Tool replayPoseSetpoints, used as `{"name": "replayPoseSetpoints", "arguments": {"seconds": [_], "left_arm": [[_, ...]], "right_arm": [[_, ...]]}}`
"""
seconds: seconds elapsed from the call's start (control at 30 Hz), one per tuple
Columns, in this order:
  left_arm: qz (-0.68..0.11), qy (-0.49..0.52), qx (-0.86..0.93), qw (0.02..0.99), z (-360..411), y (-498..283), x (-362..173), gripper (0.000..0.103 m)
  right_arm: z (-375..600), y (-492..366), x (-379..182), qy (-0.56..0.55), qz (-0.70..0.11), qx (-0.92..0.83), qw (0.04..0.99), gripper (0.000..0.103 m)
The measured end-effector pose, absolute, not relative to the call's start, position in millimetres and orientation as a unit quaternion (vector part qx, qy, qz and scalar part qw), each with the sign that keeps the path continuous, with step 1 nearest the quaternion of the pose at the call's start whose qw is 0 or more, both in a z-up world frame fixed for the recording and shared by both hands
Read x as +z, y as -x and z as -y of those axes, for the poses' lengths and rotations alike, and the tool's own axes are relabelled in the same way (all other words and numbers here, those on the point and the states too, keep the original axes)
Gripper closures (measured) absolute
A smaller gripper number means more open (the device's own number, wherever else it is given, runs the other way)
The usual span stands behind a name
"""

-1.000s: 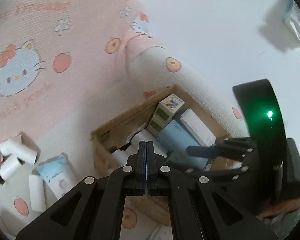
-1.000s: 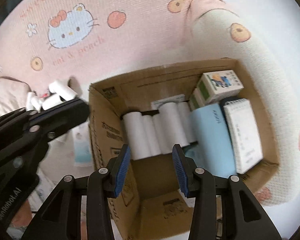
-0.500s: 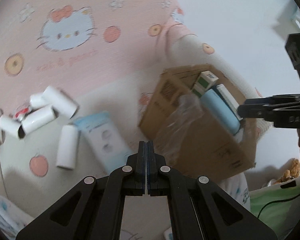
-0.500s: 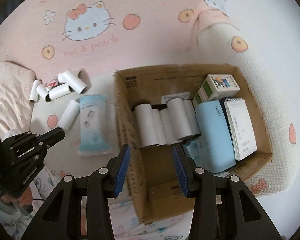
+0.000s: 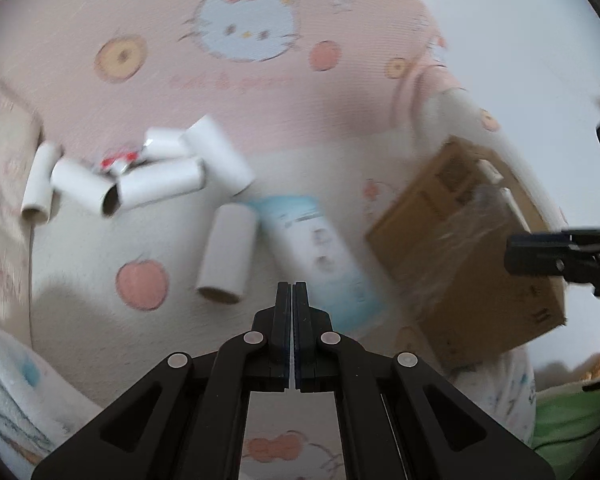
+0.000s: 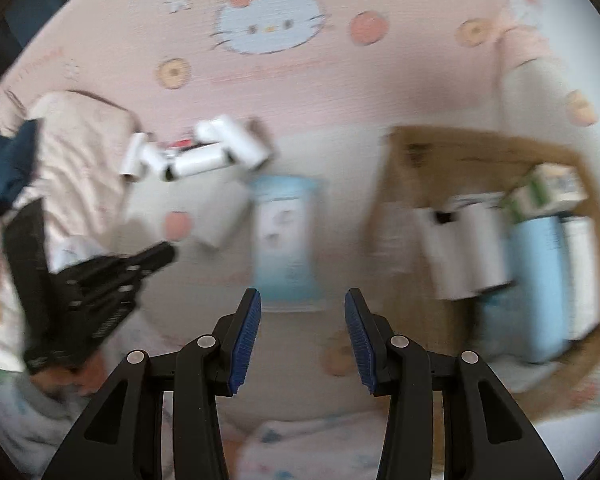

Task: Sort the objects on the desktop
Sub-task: 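Withdraw both tools from the box back toward the tube pile, then close the left tool on an upright white tube while the right tool clamps it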

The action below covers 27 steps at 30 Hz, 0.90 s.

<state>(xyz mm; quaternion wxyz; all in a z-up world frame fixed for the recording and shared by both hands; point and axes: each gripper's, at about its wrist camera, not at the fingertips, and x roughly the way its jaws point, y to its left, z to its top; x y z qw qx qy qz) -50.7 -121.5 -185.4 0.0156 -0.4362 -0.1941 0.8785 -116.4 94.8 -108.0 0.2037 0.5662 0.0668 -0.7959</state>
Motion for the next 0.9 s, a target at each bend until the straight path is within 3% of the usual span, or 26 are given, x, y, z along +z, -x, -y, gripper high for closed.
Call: {"name": "replayPoseSetpoints", "arguments": {"seconds": [0.43,0.6,0.9], "left_arm": [[0.308,0.445,0.841,-0.019,184,56,-230,0.102],[0.344,0.460,0.819,0.011,188,65,-242,0.075],[0.402,0.450,0.798,0.014,207,82,-255,0.070]], "right_arm": [[-36,117,-165,-0.545,-0.051,-0.793,0.266,0.062],[-16,125,-195,-0.563,-0.038,-0.784,0.260,0.062],[-4,145,-226,-0.562,-0.009,-0.790,0.246,0.062]]}}
